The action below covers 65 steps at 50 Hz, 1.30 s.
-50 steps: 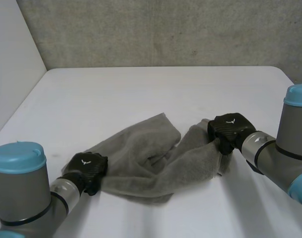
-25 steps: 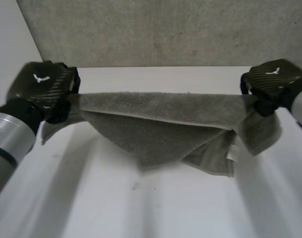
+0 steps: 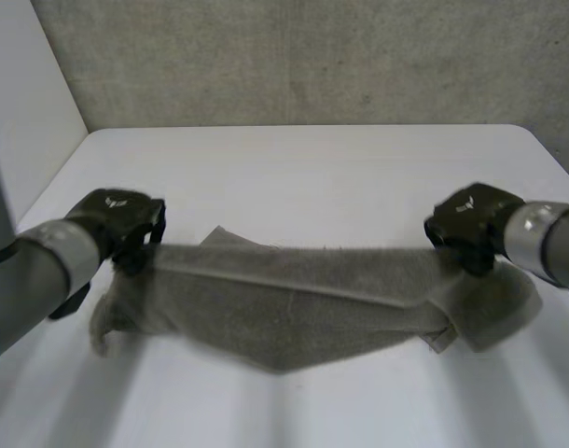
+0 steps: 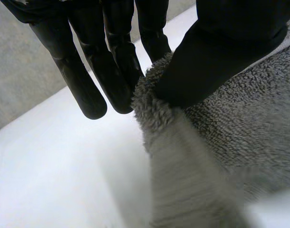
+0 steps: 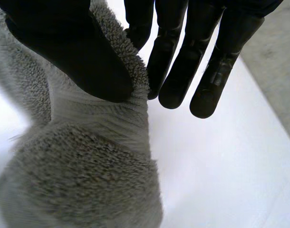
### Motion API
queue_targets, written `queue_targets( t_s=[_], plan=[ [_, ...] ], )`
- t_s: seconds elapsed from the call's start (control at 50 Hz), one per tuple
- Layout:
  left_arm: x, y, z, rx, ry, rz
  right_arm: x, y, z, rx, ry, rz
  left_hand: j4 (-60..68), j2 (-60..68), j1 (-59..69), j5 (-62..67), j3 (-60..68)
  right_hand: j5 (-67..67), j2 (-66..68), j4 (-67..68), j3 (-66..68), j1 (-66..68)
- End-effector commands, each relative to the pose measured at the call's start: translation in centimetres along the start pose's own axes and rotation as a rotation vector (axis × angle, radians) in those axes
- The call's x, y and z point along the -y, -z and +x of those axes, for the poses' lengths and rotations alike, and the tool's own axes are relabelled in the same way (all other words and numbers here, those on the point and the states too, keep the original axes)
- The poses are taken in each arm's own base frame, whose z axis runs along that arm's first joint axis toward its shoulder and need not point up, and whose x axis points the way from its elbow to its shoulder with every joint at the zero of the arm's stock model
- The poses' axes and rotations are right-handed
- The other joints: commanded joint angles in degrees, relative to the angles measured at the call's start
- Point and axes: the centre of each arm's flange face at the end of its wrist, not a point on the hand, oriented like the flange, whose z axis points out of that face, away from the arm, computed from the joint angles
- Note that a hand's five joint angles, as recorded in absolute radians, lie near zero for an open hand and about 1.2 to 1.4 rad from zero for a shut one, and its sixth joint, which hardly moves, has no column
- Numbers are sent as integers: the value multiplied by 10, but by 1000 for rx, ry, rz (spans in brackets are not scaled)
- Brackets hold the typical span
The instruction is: Fold the towel.
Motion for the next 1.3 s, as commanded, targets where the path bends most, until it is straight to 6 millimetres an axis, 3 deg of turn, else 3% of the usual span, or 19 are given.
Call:
queue_targets(
  t_s=[0.02,0.06,0.08,0.1,0.16,0.22,0.34,0.38,0.4,0.44,0.5,0.54,0.58,0.7,0.76,0.86,0.94,1.08,1.3],
  plan=[
    [70,-52,-22,98,0,315,54,-35,65,-352,-128,369,103,102,131,116,103,106,104,102,104,3],
    [124,-49,-39,159,42,561,69,-32,81,-445,-150,482,103,102,131,116,103,106,104,102,104,3],
    [125,-49,-39,159,42,563,69,-32,82,-445,-150,483,103,102,131,116,103,106,104,102,104,3],
    [147,-42,-47,175,81,672,83,-25,96,-527,-165,596,103,102,131,116,103,106,104,102,104,3],
    [167,-33,-54,181,129,775,113,8,119,-669,-161,822,103,102,131,116,103,106,104,102,104,3],
    [184,-10,-57,158,205,855,116,19,120,-680,-159,838,103,102,131,116,103,106,104,102,104,3],
    [135,-15,-43,117,226,657,90,11,89,-448,-179,618,103,102,131,116,103,106,104,102,104,3],
    [100,-25,-34,99,233,527,82,8,79,-375,-180,554,103,102,131,116,103,106,104,102,104,3],
    [99,-25,-34,98,233,526,71,0,68,-304,-183,476,103,102,131,116,103,106,104,102,104,3],
    [57,-33,-24,77,239,378,59,-9,58,-241,-179,392,103,102,131,116,103,106,104,102,104,3],
    [39,-34,-20,69,241,316,34,-23,37,-119,-163,217,103,102,131,116,103,106,104,102,104,3],
    [5,-36,-9,50,235,209,20,-28,26,-52,-152,126,103,102,131,116,103,106,104,102,104,3],
    [-9,-36,-4,40,228,162,-8,-40,7,89,-134,-47,103,102,131,116,103,106,104,102,104,3],
    [-47,-39,13,10,212,66,-35,-58,-12,217,-99,-182,103,102,131,116,103,106,104,102,104,3],
    [-53,-43,16,7,209,66,-47,-75,-13,201,-99,-208,103,102,131,116,103,106,104,102,104,3],
    [-46,-44,14,12,209,97,-39,-88,7,13,-146,-114,103,102,131,116,103,-382,-384,-386,-384,-485],
    [-37,-44,11,19,209,130,-24,-74,18,-67,-221,-22,103,102,131,116,103,-583,-585,-587,-586,-687],
    [-19,-49,6,28,206,183,-12,-43,10,-93,-300,99,103,102,131,116,103,-594,-596,-598,-596,-697],
    [-22,-71,6,27,213,171,1,-9,-65,2,-409,297,103,102,131,116,103,-594,-596,-598,-596,-697]
  ],
)
